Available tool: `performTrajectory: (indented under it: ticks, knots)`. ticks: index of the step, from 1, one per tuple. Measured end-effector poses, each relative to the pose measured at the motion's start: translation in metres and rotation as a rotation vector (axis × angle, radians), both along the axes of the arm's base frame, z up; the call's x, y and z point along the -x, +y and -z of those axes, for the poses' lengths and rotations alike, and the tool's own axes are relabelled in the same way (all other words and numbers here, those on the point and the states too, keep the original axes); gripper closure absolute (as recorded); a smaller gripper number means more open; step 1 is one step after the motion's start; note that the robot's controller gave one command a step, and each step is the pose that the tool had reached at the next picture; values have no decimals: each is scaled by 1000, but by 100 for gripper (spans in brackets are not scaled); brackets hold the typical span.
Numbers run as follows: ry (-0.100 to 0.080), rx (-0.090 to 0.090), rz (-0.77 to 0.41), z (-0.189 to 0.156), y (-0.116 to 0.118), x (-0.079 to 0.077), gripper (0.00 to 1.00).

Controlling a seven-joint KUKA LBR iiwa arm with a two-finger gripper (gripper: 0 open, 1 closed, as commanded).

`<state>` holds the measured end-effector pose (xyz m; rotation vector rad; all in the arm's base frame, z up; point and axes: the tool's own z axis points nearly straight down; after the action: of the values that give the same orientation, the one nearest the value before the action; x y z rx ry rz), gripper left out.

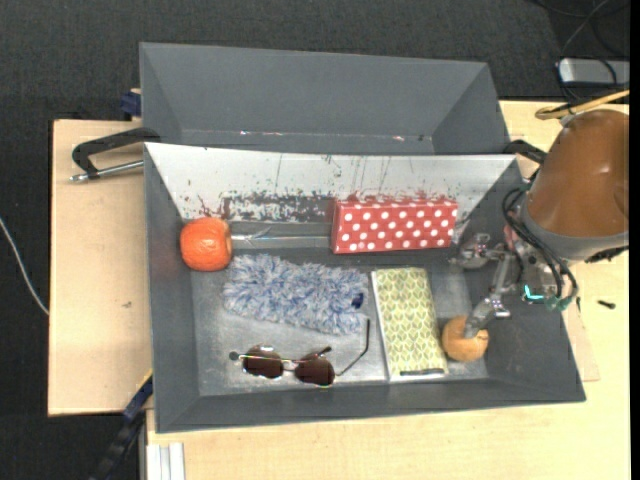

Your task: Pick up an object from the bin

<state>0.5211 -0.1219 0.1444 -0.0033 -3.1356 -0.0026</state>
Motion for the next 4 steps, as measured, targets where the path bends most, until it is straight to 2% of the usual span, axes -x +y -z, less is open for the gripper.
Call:
performTrajectory:
  ticks: [1,2,3,4]
  knots:
    - [-7,1,-1,-4,0,-2,0]
    - [3,-7,-62,36,-3,9,0]
    - [-11,2,-212,73,1,24,0]
    - [-12,3,-212,73,1,24,0]
